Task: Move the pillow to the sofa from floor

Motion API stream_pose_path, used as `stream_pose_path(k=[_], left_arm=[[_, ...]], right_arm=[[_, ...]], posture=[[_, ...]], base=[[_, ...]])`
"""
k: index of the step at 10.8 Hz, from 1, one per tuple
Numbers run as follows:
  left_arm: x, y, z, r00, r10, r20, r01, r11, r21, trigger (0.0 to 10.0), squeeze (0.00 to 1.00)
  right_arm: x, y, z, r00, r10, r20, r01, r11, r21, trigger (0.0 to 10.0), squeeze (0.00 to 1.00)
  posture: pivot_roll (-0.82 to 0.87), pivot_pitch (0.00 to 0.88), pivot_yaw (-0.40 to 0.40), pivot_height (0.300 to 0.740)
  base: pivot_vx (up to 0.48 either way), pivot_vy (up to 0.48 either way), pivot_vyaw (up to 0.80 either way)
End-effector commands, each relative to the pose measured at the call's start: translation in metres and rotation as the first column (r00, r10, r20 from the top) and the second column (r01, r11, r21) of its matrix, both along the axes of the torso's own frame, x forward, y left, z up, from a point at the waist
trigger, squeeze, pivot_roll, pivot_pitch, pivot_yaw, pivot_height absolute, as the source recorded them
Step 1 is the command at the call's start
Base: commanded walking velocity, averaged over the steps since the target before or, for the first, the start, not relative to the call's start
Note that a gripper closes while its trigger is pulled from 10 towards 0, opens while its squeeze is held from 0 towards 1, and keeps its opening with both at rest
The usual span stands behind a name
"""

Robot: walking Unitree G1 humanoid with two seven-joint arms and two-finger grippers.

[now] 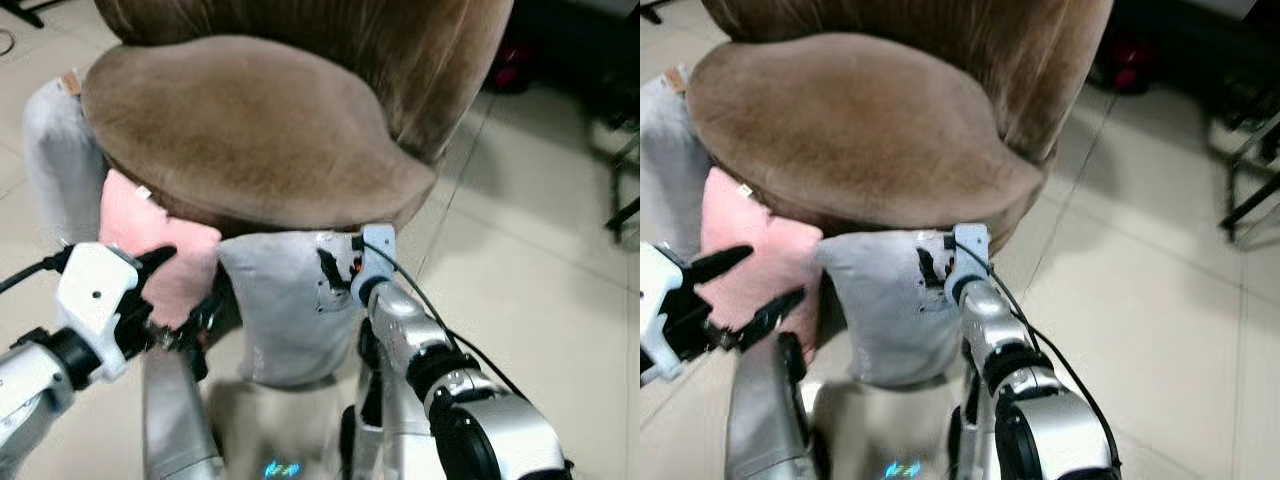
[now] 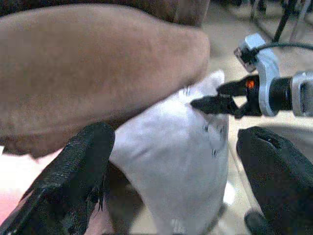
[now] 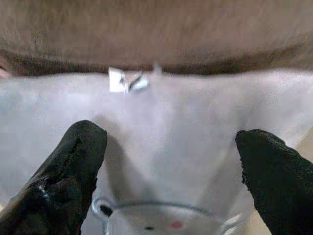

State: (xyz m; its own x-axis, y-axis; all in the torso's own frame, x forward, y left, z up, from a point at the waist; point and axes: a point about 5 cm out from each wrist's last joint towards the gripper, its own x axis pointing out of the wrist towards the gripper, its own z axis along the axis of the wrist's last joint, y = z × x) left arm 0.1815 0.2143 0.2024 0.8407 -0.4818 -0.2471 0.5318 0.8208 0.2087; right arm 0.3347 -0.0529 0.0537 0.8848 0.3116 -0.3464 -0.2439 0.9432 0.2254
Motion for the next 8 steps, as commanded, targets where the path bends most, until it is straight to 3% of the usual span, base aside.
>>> stream_pose_path(k=[1,3,5,6,7,8], left_arm=[[-0.005,-0.001,0.006,1.0,-0.023,0.005,0.023,1.0,0.008,10.0,0.0],[-0.007,0.002,0.01,0.998,-0.057,-0.034,0.058,0.998,0.035,10.0,0.0],[-0.014,0.0,0.007,0.994,-0.078,-0.079,0.081,0.996,0.032,10.0,0.0],[-0.02,-0.001,0.002,0.987,-0.101,-0.127,0.107,0.993,0.046,10.0,0.0],[-0.022,-0.001,0.002,0.984,-0.107,-0.139,0.115,0.992,0.049,10.0,0.0],[-0.03,-0.001,-0.003,0.973,-0.132,-0.189,0.146,0.987,0.062,10.0,0.0]], right_arm=[[-0.01,0.012,-0.008,0.999,0.011,-0.031,-0.01,0.999,0.031,10.0,0.0],[-0.014,0.021,-0.012,0.998,-0.02,-0.059,0.02,1.0,0.007,10.0,0.0],[-0.018,0.033,-0.012,0.997,-0.016,-0.08,0.015,1.0,-0.013,10.0,0.0],[-0.02,0.038,-0.013,0.995,0.0,-0.097,-0.003,1.0,-0.025,5.3,0.0],[-0.021,0.039,-0.014,0.995,0.002,-0.1,-0.005,1.0,-0.03,5.3,0.0],[-0.021,0.043,-0.012,0.995,0.012,-0.095,-0.014,1.0,-0.02,0.0,0.0]], posture=[[0.01,0.255,-0.048,0.456],[0.02,0.27,0.003,0.456],[0.02,0.283,0.004,0.456],[0.02,0.28,-0.002,0.456],[0.02,0.28,-0.002,0.456],[0.02,0.27,-0.014,0.456]], base=[[0.0,0.0,0.0],[0.0,0.0,0.0],[0.0,0.0,0.0],[0.0,0.0,0.0],[0.0,0.0,0.0],[0.0,0.0,0.0]])
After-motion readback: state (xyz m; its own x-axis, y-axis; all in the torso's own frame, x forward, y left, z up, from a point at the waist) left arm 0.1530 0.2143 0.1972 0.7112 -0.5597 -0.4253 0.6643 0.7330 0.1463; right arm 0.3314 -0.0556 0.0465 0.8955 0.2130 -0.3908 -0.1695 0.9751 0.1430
